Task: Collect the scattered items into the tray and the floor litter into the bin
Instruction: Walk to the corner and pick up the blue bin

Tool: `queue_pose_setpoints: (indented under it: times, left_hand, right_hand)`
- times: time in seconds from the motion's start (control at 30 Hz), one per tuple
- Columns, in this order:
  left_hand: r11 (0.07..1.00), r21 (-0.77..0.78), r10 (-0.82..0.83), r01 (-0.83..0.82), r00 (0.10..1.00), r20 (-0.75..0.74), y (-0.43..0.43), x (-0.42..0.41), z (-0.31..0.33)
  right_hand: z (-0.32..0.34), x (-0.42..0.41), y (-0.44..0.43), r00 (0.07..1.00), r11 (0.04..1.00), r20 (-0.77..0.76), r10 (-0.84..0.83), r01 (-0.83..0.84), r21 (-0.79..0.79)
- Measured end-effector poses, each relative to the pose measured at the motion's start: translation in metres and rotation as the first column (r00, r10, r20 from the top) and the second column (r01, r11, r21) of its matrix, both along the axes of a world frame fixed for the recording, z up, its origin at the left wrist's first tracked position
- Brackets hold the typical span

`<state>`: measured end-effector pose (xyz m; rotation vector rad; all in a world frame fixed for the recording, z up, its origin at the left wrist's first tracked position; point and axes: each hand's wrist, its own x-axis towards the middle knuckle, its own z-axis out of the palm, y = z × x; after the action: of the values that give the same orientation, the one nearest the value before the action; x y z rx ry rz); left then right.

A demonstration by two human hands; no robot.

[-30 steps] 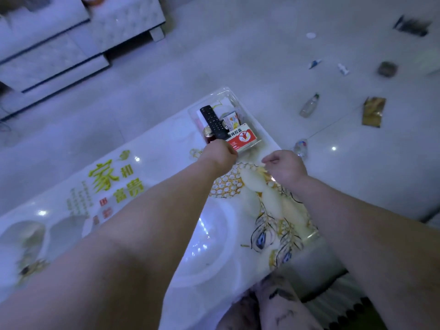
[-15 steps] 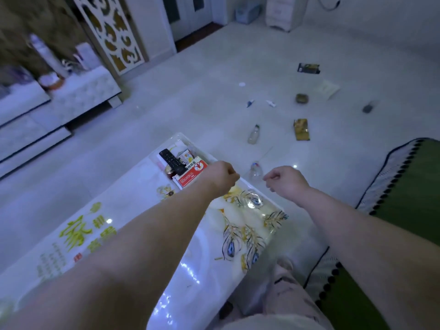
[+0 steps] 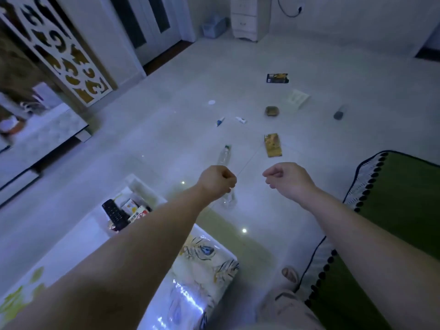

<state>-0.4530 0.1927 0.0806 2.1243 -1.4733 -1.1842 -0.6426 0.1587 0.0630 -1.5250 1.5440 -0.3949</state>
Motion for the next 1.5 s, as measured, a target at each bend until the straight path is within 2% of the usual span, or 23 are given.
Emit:
queue_pose_setpoints:
  times: [0.07,0.17,0.33,0.43,0.53,0.57,0.87,1.03,1.2,1.5]
  left_hand:
    - [0.999,-0.021,0.031,-0.033,0.996,-0.084,-0.026,-0.023,0.011]
    - [0.993,-0.109,0.031,-0.044,0.993,-0.118,-0.062,-0.045,0.032]
    - [0.959,-0.228,0.131,-0.167,0.977,-0.166,-0.110,-0.046,0.079]
    - [0.944,-0.264,0.154,-0.199,0.972,-0.179,-0.132,-0.029,0.102]
    - [0.933,-0.285,0.170,-0.219,0.967,-0.187,-0.153,-0.009,0.112]
    - [0.927,-0.295,0.183,-0.233,0.965,-0.189,-0.161,-0.001,0.112]
    - [0.898,-0.247,0.298,-0.364,0.916,-0.270,-0.284,0.070,0.099]
    - [0.895,-0.258,0.312,-0.363,0.925,-0.218,-0.352,0.109,0.104]
    - [0.866,-0.336,0.333,-0.369,0.929,-0.163,-0.439,0.155,0.117]
    - [0.811,-0.453,0.387,-0.370,0.920,-0.059,-0.618,0.234,0.173]
  right_hand:
    - [0.009,-0.021,-0.026,0.999,0.999,-0.029,0.035,-0.036,-0.011]
    - [0.025,-0.044,-0.064,0.994,0.995,-0.075,0.077,-0.082,-0.062]
    - [0.050,-0.049,-0.120,0.993,0.981,-0.069,0.099,-0.109,-0.158]
    - [0.060,-0.036,-0.146,0.990,0.977,0.026,0.141,-0.135,-0.164]
    - [0.068,-0.018,-0.173,0.963,0.991,0.236,0.133,-0.124,-0.053]
    - [0.068,-0.012,-0.184,0.957,0.991,0.256,0.133,-0.127,-0.041]
    - [0.073,0.063,-0.328,0.975,0.982,0.143,0.168,-0.153,-0.111]
    - [0.087,0.113,-0.401,0.977,0.972,0.106,0.187,-0.169,-0.163]
    - [0.096,0.172,-0.496,0.967,0.955,0.114,0.229,-0.200,-0.221]
    - [0.136,0.271,-0.687,0.940,0.929,0.191,0.282,-0.218,-0.299]
